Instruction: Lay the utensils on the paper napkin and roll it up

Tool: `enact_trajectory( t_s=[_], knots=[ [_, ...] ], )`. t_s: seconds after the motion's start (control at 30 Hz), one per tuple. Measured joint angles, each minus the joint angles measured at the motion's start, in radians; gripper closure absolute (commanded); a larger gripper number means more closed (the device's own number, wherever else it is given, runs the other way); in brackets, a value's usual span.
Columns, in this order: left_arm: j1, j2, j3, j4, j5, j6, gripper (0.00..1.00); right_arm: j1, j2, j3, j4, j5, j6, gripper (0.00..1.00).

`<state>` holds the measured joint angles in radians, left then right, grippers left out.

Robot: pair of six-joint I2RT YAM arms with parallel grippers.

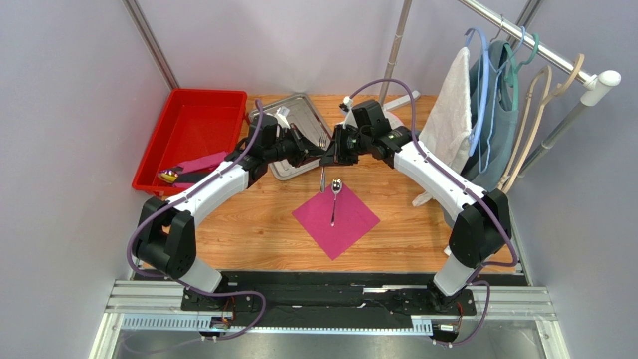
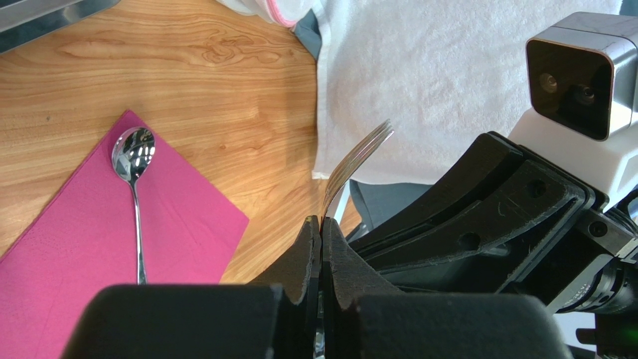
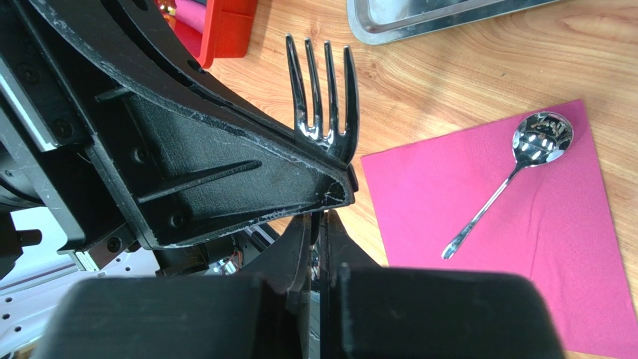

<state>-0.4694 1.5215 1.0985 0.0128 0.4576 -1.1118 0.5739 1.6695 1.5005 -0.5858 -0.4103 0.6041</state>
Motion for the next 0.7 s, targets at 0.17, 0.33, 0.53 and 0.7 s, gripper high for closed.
enact_trajectory(
  t_s=[0.17, 0.33, 0.53, 0.7],
  knots=[
    [0.011, 0.0, -0.007, 0.006, 0.014, 0.012, 0.42, -0.002, -0.005, -0.037, 0.017, 0.002, 0.001, 1.0],
    [0.073, -0.039, -0.05, -0.012, 0.05, 0.061, 0.36, -0.037, -0.033, -0.193, 0.029, 0.013, 0.01, 1.0],
    [0.175, -0.14, -0.121, -0.061, 0.061, 0.149, 0.35, -0.075, -0.035, -0.332, 0.03, 0.045, 0.018, 0.99],
    [0.181, -0.171, -0.164, -0.062, 0.068, 0.17, 0.35, -0.071, 0.011, -0.34, 0.068, 0.066, 0.017, 0.97]
  ],
)
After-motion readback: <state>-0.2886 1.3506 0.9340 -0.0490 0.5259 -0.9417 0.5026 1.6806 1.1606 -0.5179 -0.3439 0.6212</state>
